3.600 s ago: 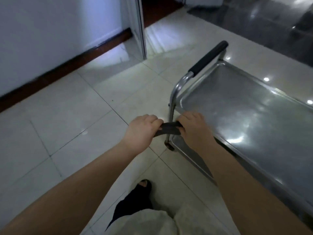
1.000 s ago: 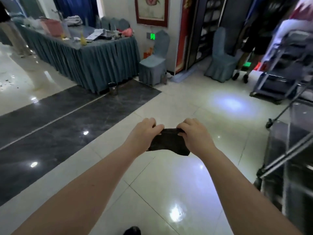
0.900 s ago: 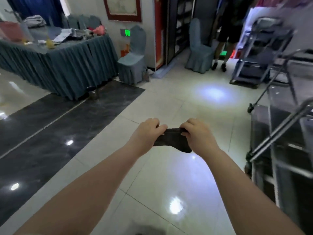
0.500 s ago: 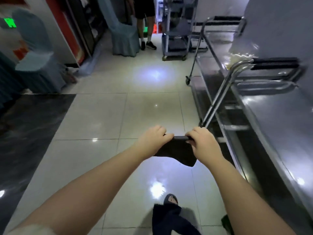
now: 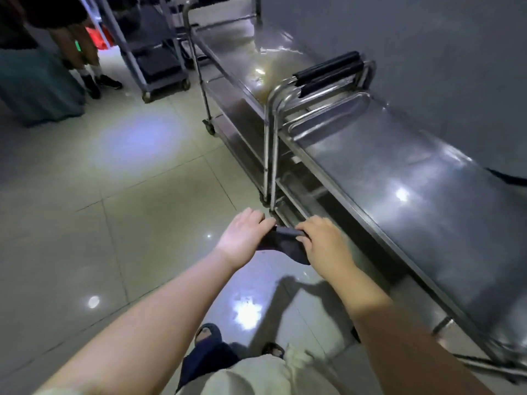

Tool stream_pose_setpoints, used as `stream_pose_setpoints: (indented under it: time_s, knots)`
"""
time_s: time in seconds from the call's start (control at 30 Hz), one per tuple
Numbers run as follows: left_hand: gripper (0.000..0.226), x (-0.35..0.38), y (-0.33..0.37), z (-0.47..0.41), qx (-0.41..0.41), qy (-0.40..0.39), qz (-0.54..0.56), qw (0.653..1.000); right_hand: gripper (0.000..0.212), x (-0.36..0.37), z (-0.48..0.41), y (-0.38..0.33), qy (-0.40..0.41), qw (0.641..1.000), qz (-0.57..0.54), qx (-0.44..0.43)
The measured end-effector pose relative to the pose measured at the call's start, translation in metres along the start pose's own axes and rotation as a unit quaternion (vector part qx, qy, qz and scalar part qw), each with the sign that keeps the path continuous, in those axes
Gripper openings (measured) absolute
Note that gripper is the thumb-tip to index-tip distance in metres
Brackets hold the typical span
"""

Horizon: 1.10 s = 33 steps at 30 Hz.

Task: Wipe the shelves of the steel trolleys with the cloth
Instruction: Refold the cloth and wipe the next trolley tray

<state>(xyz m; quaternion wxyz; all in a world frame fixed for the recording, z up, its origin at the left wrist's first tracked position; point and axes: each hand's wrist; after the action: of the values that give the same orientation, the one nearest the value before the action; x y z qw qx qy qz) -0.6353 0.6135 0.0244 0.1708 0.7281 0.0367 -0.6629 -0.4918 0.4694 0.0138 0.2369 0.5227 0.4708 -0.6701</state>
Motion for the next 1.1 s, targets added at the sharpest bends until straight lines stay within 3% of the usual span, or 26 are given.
stream_pose_setpoints:
  time_s: [0.13, 0.3, 0.37, 0.63, 0.77, 0.83, 0.93, 1.03, 1.1]
  knots:
    - [0.023, 0.007, -0.027, -0.059, 0.09, -0.013, 0.024, 0.996, 0.02, 0.005, -0.024, 0.016, 0.03, 0.996, 0.004, 0.084]
    - [0.044, 0.024, -0.074, -0.124, 0.217, -0.048, 0.036, 0.974, 0.035, 0.019, -0.051, 0.018, 0.112, 0.985, 0.014, 0.131]
    - [0.052, 0.035, -0.087, -0.148, 0.258, -0.066, 0.051, 0.963, 0.019, 0.031, -0.058, 0.019, 0.129, 0.97, 0.003, 0.204]
    - [0.044, 0.128, -0.096, -0.206, 0.283, -0.185, 0.089, 0.937, 0.02, 0.113, -0.062, 0.054, 0.158, 0.907, -0.103, 0.377]
    - [0.032, 0.209, -0.061, -0.242, 0.286, -0.241, 0.097, 0.922, 0.02, 0.159, -0.049, 0.113, 0.175, 0.892, -0.086, 0.407]
    - [0.035, 0.251, -0.028, -0.269, 0.31, -0.228, 0.099, 0.917, 0.022, 0.171, -0.039, 0.156, 0.202, 0.876, -0.05, 0.435]
    - [0.033, 0.304, 0.023, -0.304, 0.313, -0.134, 0.033, 0.94, 0.025, 0.173, -0.022, 0.219, 0.307, 0.834, 0.011, 0.458]
    - [0.029, 0.359, 0.043, -0.319, 0.276, -0.053, 0.024, 0.959, 0.026, 0.198, -0.018, 0.262, 0.345, 0.846, 0.061, 0.401]
    - [0.027, 0.399, 0.038, -0.321, 0.295, -0.019, 0.14, 0.945, 0.026, 0.235, -0.019, 0.284, 0.331, 0.859, 0.086, 0.38]
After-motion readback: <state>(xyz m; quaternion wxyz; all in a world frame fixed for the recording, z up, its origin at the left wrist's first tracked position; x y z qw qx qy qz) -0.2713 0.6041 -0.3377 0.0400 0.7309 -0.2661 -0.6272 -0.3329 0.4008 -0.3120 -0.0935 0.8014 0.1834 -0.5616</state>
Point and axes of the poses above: each hand's wrist, its own z-axis away from the middle knuckle, its own x-axis out of the palm, y = z × x, and after that the axes turned 2 degrees about x, right-handed
